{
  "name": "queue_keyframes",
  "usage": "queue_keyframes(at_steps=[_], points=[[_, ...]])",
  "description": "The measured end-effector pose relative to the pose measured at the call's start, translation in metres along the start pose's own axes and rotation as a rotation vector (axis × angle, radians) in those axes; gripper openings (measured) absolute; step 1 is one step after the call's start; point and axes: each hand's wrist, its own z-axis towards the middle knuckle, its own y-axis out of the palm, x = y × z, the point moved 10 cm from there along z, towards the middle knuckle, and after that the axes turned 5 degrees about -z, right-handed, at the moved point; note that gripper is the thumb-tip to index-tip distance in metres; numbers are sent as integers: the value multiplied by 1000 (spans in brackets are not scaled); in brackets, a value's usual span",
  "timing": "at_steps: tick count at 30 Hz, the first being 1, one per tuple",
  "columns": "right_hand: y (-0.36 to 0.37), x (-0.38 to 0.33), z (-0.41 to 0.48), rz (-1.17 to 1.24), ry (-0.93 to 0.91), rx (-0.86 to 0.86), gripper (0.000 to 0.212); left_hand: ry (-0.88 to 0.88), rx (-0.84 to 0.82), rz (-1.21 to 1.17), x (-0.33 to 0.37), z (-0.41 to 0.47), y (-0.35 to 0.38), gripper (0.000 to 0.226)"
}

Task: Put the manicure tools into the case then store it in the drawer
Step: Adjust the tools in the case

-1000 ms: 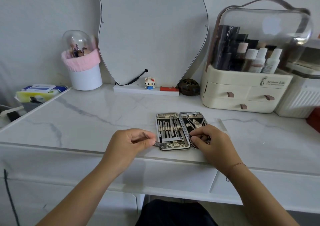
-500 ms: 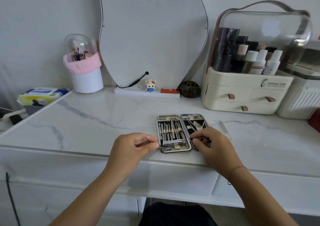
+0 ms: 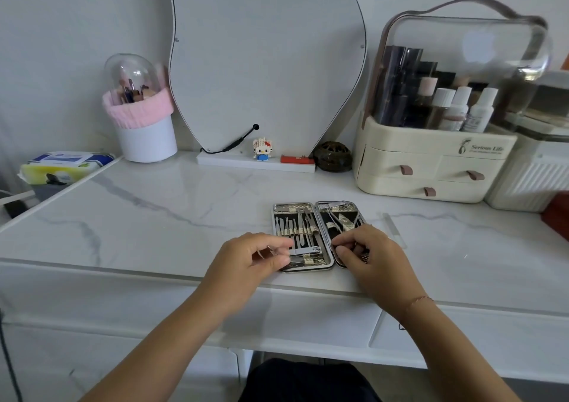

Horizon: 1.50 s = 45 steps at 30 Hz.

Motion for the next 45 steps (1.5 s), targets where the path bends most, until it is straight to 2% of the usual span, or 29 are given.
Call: queue_keyframes(at_steps=[3,9,19,29,36,45], points=[[0,1,0,3,-1,-1,16,-26,-16,-59,-4,0,-8,32],[0,0,1,-10,-7,1,16,-39,-24,-32,-4,3,-15,19],[0,-1,0,-4,-14,3,18,-9,-88,-130,6,9,-6,18],[2,-2,1,-35,-24,0,14,121,-194,-17,28,22,8,21],[2,-1,1,-31,-27,6,13,71,-78,5,28,32,20,23],[1,0,1,-13,-34,12,12,135,-127,110,29,23,35,14]])
